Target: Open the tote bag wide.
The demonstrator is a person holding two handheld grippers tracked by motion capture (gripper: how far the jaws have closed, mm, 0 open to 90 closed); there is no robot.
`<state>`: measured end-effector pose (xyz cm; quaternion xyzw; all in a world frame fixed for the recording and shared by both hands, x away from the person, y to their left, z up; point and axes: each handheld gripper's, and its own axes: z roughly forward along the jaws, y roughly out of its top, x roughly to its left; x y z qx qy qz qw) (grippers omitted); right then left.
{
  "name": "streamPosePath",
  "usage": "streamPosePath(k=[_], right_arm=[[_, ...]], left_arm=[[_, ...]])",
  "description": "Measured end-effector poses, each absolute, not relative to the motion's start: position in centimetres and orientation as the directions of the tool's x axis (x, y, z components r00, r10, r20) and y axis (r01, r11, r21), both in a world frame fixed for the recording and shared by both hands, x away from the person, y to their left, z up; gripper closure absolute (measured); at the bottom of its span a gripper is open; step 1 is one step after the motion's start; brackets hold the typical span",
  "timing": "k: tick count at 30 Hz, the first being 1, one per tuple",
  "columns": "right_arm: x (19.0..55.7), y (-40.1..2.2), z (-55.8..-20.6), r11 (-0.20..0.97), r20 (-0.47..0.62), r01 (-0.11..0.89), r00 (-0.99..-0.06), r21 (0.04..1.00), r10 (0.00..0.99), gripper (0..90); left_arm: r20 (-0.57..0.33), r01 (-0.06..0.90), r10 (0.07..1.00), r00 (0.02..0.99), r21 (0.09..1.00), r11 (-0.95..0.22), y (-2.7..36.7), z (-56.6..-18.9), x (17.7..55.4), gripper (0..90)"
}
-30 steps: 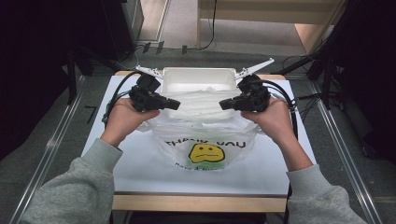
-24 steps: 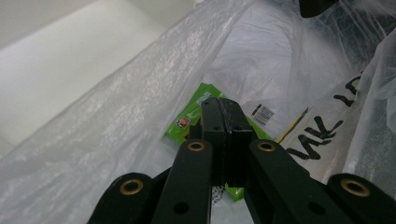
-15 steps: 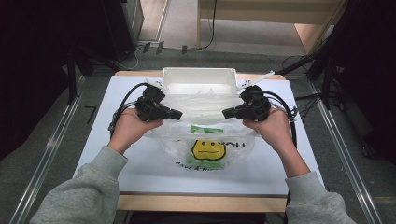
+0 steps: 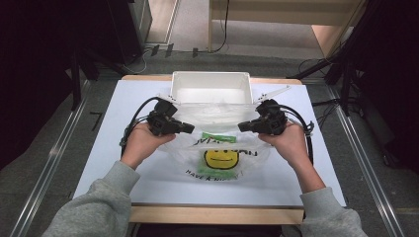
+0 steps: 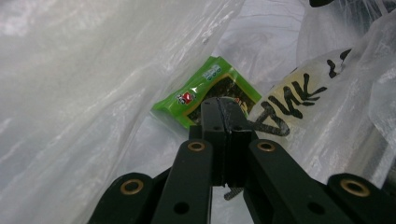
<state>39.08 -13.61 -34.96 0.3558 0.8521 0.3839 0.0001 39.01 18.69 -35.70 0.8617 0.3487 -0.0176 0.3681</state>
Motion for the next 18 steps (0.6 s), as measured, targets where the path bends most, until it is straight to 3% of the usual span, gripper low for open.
streamPosePath(k=[18], right_arm=[[38.4,-14.3,-38.7,0.419,0.304,0.645,-0.712,0.639,0.633,90.0]], left_arm=[[-0.303,0.639,0.608,0.733,0.612,-0.465,18.9,-38.7,38.3,90.0]])
